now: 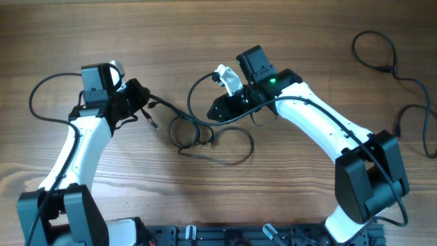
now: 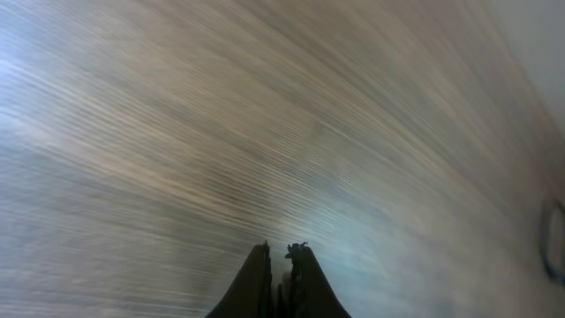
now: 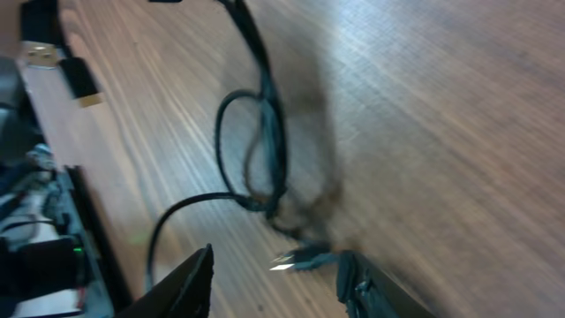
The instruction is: Untangle cables
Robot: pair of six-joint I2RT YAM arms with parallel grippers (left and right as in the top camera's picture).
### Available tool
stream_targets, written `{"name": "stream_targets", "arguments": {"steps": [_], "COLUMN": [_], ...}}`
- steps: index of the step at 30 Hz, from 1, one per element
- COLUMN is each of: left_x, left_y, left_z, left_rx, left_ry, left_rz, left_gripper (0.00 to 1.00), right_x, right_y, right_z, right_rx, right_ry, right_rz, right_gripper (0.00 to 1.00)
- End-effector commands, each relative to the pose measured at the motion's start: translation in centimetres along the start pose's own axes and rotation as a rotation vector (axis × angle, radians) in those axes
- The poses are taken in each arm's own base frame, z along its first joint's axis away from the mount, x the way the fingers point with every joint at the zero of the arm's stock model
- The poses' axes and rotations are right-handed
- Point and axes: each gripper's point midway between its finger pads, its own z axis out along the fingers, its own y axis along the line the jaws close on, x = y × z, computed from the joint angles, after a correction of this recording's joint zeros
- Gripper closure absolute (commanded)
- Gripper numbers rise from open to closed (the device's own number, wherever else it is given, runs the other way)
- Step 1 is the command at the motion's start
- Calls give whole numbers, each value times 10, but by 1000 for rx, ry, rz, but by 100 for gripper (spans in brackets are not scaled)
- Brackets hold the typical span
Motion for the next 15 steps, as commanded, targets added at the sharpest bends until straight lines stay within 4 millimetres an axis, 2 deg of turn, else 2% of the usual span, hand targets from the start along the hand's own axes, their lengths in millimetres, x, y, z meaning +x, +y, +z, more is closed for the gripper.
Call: {"name": "stream_targets", "arguments": {"steps": [1,4,5,6,9,12,14,15], "left_x": [16,16,16,16,16,16,16,16], "left_y": [-27,-27,-27,-27,-27,-27,-27,-27], "left_z": [0,0,0,0,0,0,0,0], "left_rx": [164,165,165,165,165,165,165,165], "left_ry": [81,79,79,79,79,79,79,79], "left_rz": [129,130,130,130,129,129,129,129], "left_gripper": [96,96,96,96,96,96,96,96], "right_x": [-1,18,25,41,74,79,77,74], "right_y": [-12,-17,-11,3,12,21,24,17], "right_z": [5,27,32,44,66,74,79,83], "right_rx": [46,-16,-62,-159,-196,-205,-201,-146], "right_ry": [6,80,105,167,297,319,310,300], "right_rz": [-112,-57,-39,5,56,37,10,19], "right_gripper": [47,38,36,35,35,36,44,51]}}
